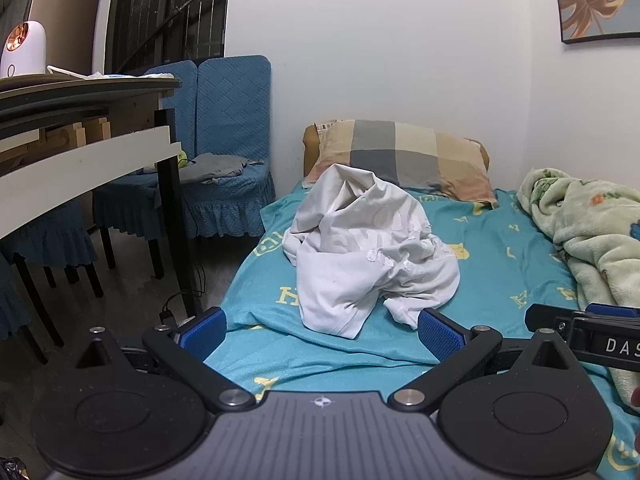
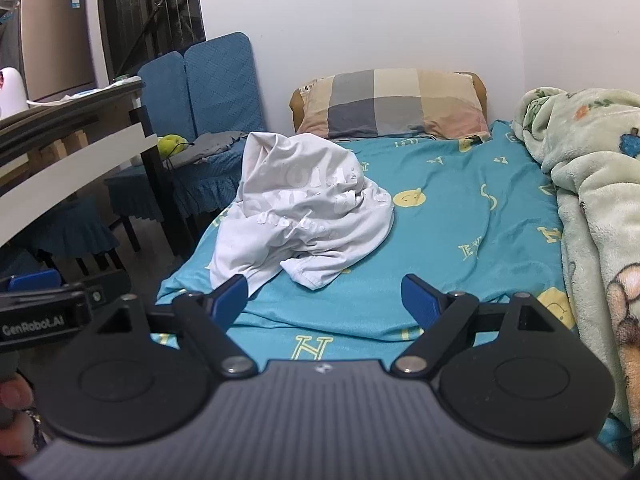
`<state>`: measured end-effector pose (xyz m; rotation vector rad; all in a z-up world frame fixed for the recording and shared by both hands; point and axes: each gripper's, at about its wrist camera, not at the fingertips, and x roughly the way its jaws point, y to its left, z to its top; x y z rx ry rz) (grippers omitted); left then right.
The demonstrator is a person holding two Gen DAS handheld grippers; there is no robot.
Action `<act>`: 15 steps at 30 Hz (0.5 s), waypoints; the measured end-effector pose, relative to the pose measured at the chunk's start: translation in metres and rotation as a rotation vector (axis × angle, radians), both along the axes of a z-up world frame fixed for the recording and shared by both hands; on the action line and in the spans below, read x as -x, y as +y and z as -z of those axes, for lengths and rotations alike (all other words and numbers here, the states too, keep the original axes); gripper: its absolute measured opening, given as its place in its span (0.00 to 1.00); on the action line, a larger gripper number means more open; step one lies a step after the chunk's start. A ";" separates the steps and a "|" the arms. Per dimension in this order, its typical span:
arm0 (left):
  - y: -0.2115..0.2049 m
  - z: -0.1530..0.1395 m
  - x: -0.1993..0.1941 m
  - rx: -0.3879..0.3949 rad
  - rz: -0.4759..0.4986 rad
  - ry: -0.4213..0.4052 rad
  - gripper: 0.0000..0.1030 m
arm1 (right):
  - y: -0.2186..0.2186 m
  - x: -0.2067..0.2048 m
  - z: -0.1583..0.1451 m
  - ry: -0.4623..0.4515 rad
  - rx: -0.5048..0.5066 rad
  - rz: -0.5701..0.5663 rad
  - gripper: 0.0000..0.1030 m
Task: Fold clothes
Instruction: 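Approach the crumpled white T-shirt with both grippers open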
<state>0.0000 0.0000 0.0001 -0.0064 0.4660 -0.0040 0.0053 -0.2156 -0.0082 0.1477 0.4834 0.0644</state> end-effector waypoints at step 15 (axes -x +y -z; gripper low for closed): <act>-0.001 0.006 -0.001 -0.019 -0.009 -0.005 1.00 | 0.002 0.001 -0.003 -0.030 0.022 0.005 0.83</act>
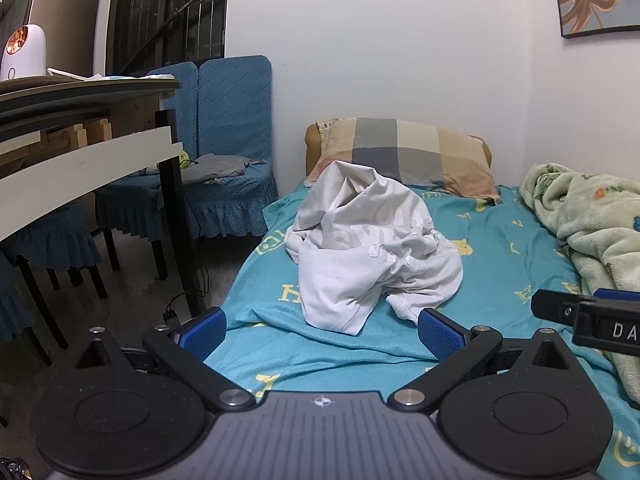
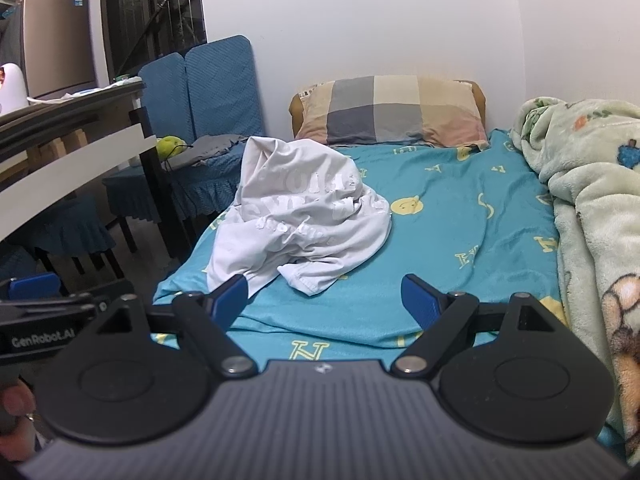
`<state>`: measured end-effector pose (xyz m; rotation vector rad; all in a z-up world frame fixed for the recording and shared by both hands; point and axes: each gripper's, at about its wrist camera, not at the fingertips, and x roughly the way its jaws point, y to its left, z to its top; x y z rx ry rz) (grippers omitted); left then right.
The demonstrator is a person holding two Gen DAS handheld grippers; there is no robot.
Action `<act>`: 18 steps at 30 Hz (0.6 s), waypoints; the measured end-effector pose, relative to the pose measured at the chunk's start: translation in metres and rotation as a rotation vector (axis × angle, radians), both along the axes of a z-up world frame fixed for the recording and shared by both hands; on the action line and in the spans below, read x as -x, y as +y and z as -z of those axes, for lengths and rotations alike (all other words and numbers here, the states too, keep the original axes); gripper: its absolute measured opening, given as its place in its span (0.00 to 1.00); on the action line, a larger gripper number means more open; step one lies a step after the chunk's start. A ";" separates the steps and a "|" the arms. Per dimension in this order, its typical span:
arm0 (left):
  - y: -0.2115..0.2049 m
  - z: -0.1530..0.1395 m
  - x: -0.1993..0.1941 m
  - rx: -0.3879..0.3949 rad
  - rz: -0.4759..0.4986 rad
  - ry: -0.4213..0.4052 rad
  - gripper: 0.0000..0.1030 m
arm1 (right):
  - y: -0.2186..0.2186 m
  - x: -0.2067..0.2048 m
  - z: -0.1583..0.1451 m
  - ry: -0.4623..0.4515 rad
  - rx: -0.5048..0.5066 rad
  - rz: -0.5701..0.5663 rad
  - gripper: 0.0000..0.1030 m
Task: Fold clothes
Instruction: 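Approach the crumpled white T-shirt with both grippers open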
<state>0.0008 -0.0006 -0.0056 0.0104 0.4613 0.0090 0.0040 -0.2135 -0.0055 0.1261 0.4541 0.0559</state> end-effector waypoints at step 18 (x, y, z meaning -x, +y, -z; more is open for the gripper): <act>-0.006 0.005 0.001 -0.026 -0.015 0.009 1.00 | -0.003 0.000 -0.003 -0.006 -0.013 -0.006 0.83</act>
